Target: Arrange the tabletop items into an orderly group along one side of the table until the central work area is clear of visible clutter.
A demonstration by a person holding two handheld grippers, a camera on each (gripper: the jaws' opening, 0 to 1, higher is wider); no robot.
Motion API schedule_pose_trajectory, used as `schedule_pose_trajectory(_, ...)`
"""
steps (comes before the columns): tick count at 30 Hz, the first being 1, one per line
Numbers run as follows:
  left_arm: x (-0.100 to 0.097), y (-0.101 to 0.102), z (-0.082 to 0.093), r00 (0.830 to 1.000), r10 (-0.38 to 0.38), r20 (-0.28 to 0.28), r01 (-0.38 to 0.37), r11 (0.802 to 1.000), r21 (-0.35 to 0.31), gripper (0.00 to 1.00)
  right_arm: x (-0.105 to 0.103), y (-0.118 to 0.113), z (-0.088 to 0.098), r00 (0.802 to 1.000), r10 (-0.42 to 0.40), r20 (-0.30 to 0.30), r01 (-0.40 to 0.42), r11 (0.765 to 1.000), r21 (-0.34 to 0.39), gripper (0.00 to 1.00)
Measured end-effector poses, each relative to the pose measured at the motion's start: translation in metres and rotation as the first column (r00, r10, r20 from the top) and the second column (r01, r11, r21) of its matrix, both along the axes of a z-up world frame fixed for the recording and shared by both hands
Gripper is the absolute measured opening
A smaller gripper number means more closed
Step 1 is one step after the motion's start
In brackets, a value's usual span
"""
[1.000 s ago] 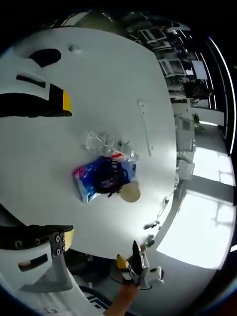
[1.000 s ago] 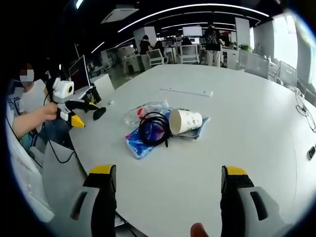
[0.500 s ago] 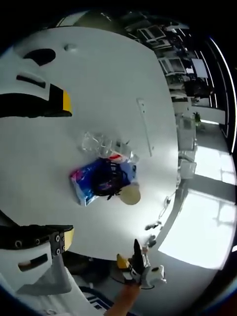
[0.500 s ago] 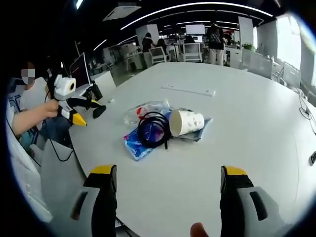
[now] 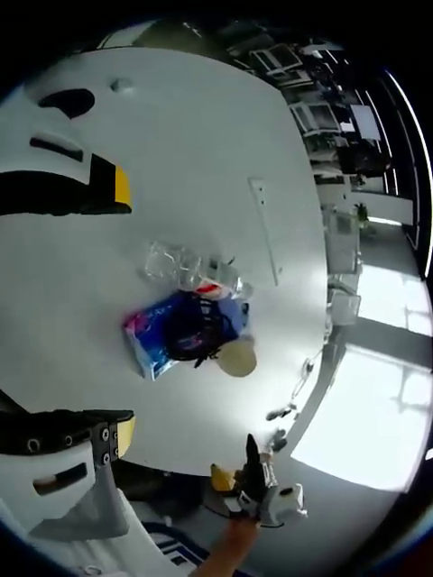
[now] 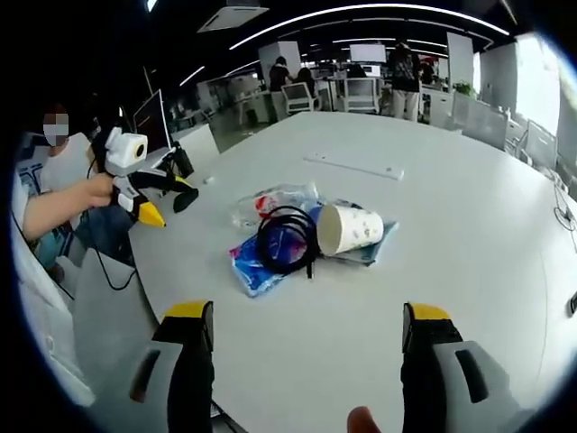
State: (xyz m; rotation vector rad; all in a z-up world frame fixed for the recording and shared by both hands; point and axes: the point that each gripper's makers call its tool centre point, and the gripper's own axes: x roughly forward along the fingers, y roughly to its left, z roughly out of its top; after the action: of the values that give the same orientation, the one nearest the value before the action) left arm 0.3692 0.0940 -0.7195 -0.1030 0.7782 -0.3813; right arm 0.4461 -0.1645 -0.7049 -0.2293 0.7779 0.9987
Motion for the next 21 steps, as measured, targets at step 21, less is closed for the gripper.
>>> schedule_pose_trajectory(21, 0.020, -0.004, -0.012, 1.000, 0.000, -0.015, 0.000, 1.000, -0.026, 0.87, 0.013, 0.017, -0.003, 1.000, 0.013, 0.001, -0.013, 1.000, 0.026, 0.85)
